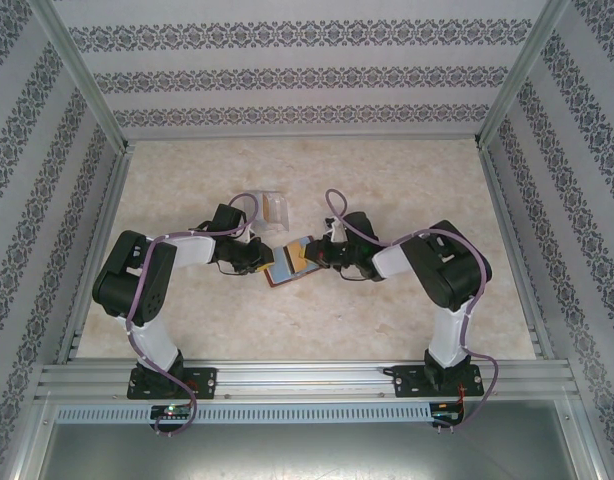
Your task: Put the credit cards into the card holder
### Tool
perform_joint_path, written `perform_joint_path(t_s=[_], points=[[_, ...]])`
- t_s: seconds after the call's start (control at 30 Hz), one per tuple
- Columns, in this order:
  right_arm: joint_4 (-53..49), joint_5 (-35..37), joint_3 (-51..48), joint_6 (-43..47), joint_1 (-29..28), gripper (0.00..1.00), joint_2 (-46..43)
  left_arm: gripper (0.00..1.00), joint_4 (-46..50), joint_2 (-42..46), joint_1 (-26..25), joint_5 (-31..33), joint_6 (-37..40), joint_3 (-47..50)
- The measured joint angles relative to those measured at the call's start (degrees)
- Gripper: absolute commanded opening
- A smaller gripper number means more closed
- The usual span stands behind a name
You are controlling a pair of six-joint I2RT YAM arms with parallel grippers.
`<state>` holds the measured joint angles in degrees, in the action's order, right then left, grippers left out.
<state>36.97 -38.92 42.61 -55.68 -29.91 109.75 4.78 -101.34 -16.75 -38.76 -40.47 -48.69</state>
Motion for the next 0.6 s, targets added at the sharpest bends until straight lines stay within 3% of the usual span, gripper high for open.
perform_joint_path(t_s=[0.6], points=[[4.13,1.75,-2.91,-1.2,-2.29,0.0,0.0,0.19,0.46,0.15,0.17,0.04,0.42,0.02]])
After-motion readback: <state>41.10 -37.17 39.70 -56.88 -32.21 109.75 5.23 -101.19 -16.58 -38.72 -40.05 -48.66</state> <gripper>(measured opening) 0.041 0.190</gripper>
